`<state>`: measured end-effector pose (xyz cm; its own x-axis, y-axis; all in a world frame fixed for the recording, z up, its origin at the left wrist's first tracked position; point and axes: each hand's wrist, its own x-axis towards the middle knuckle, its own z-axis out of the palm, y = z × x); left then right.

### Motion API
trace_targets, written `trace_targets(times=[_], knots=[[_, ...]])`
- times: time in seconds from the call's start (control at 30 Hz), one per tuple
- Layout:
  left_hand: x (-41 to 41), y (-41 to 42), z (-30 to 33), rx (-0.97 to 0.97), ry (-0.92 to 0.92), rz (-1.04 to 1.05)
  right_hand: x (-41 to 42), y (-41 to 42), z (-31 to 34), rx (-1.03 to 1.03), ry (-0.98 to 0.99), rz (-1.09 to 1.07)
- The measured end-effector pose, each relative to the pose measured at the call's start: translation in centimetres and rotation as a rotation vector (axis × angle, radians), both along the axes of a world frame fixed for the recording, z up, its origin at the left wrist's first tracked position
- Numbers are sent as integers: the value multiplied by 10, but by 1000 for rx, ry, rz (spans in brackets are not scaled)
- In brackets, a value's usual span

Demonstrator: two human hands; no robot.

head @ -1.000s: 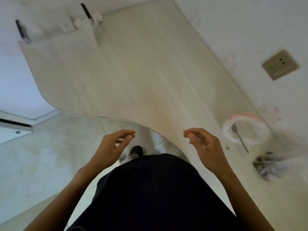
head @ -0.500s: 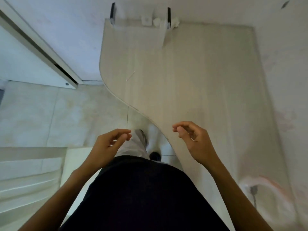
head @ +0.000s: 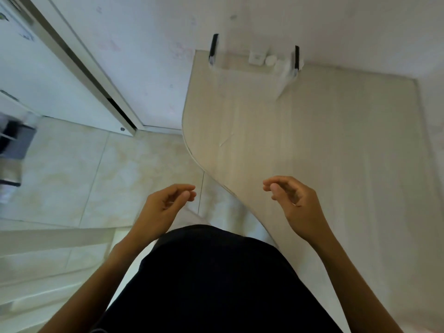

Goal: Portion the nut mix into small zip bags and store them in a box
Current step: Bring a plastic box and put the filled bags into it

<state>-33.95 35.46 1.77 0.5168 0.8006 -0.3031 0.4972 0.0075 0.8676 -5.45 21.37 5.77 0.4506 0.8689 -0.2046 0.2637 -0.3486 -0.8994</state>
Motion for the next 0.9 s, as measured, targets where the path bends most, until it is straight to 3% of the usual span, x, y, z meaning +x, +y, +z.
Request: trace_targets(times=[0.27,0.5,0.9], knots=[[-37,176,-8,9,34,-204,-57,139,-6,-5,1,-181],[-51,307,9,48,70,-431,-111,211,1,-29,36,-383],[49,418,3,12,76,-616,-60,282,-12,-1,48,-644]])
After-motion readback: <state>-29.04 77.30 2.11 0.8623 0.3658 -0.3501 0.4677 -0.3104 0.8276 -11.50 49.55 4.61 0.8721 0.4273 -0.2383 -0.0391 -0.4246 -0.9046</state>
